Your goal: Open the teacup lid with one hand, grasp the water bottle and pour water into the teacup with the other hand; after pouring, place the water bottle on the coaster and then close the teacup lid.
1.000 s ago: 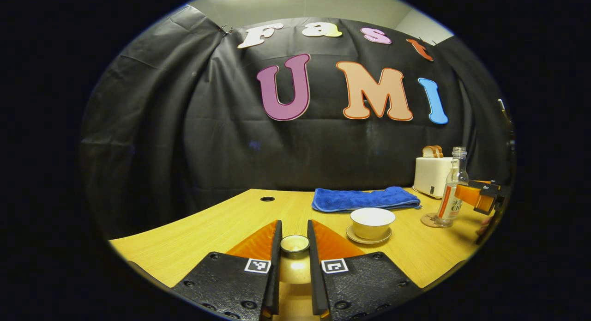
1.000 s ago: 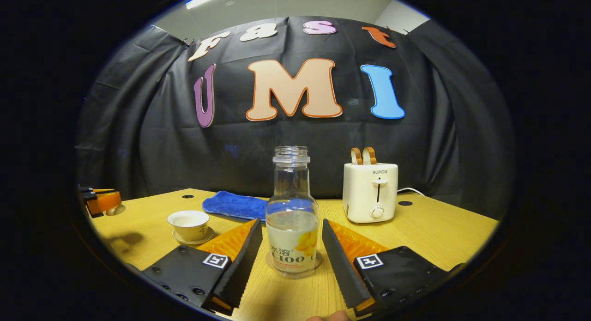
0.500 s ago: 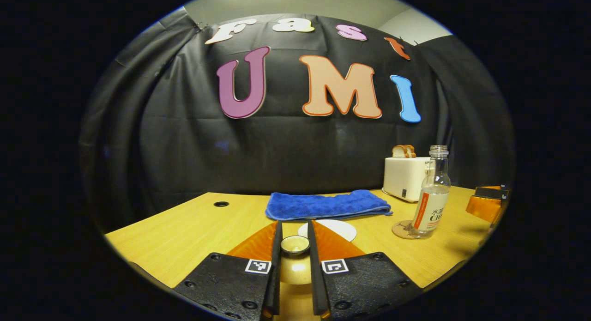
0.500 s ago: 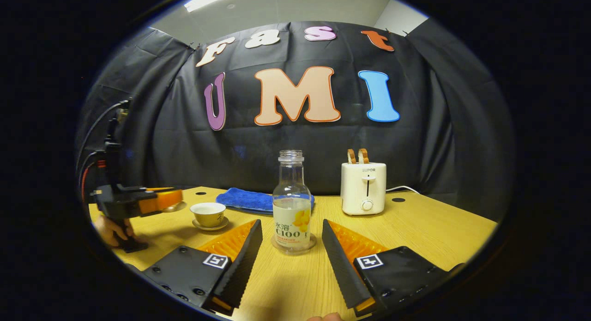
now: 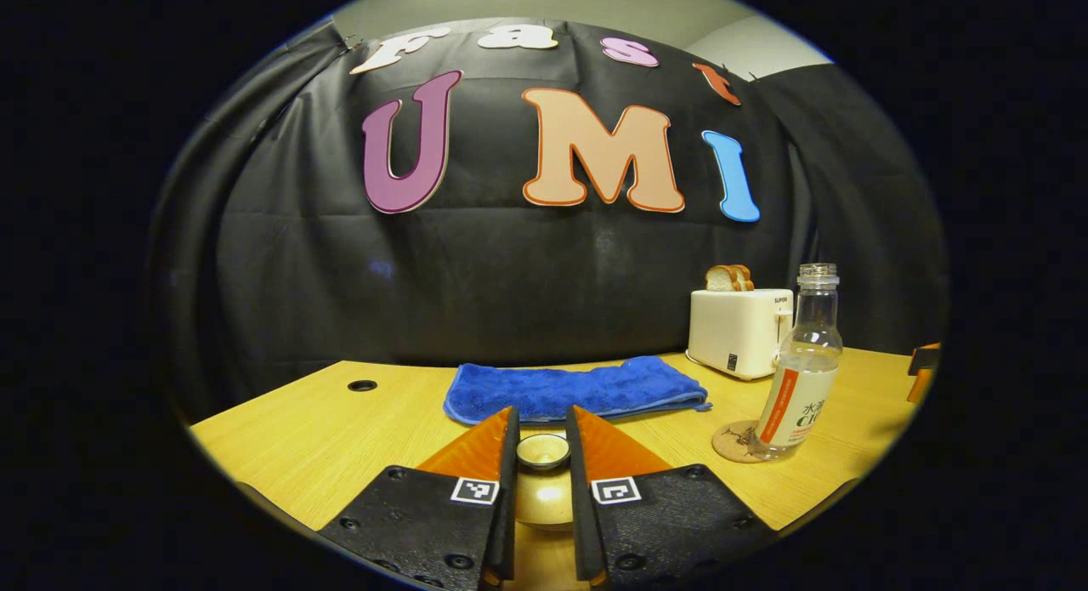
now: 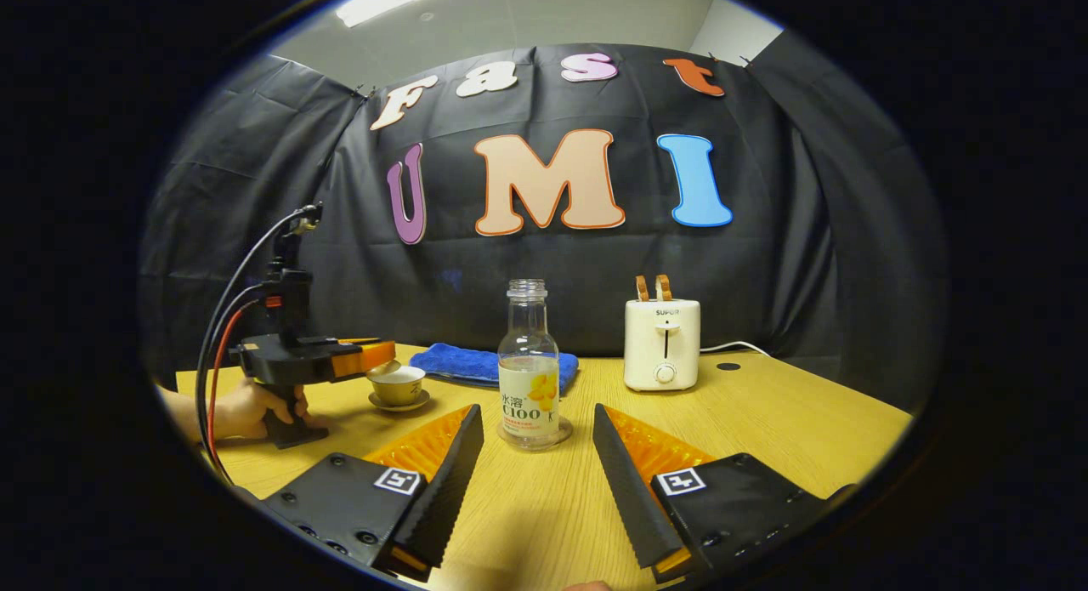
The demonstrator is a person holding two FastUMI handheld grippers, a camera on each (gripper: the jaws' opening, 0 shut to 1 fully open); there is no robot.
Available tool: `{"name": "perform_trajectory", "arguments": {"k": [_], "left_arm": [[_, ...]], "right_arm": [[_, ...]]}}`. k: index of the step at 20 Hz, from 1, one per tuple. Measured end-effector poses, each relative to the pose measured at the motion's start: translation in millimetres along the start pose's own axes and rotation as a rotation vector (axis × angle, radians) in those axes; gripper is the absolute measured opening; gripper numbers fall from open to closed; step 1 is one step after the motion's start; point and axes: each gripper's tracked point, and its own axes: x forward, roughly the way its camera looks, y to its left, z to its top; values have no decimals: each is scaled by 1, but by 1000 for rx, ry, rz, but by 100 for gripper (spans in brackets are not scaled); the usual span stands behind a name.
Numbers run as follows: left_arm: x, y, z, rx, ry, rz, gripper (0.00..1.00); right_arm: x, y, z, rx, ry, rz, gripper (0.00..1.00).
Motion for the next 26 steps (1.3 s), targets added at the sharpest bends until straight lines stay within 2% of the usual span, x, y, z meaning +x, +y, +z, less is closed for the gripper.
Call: {"name": "perform_trajectory", "arguments": {"k": [2, 4, 6, 8, 9, 10, 12, 17, 20, 21, 22, 23, 24, 25, 26], "left_arm": [[7, -4, -3, 24, 15, -12, 25], [14, -7, -6, 44, 38, -19, 25], [16, -8, -11, 55, 68, -20, 25], [17, -8, -14, 63, 90, -8, 25], [18, -8, -16, 73, 105, -7, 25], [20, -9, -18, 84, 119, -9, 25], [20, -11, -21, 100, 138, -12, 25], [20, -9, -23, 111, 155, -3, 25], [17, -11, -21, 98, 146, -17, 29], [17, -12, -20, 85, 133, -26, 43], [16, -11, -18, 78, 126, -22, 48], [13, -7, -17, 69, 117, -8, 68], [10, -5, -16, 58, 111, 2, 76], [6, -4, -15, 48, 106, 11, 92], [0, -2, -17, 38, 112, 27, 92]], "right_arm": [[-2, 1, -1, 0, 0, 6, 81], [-2, 0, -1, 0, -1, 7, 84], [-2, 0, -1, 0, 0, 8, 81], [-2, 0, -1, 1, 0, 8, 81], [-3, -1, 0, 1, 0, 8, 84], [-3, -1, -1, 1, 1, 7, 81], [-4, -1, 0, 1, 2, 6, 81], [-5, -4, 1, 0, 1, -3, 81], [-5, -4, 0, 1, 3, -5, 81], [-5, -4, 0, 0, 2, -6, 81], [-5, -4, 1, 0, 2, -9, 84], [-5, -5, 1, 0, 2, -12, 84], [-5, -6, 1, 0, 3, -15, 84], [-5, -6, 1, -1, 1, -20, 84], [-5, -7, 1, -1, 1, -24, 81]]}}
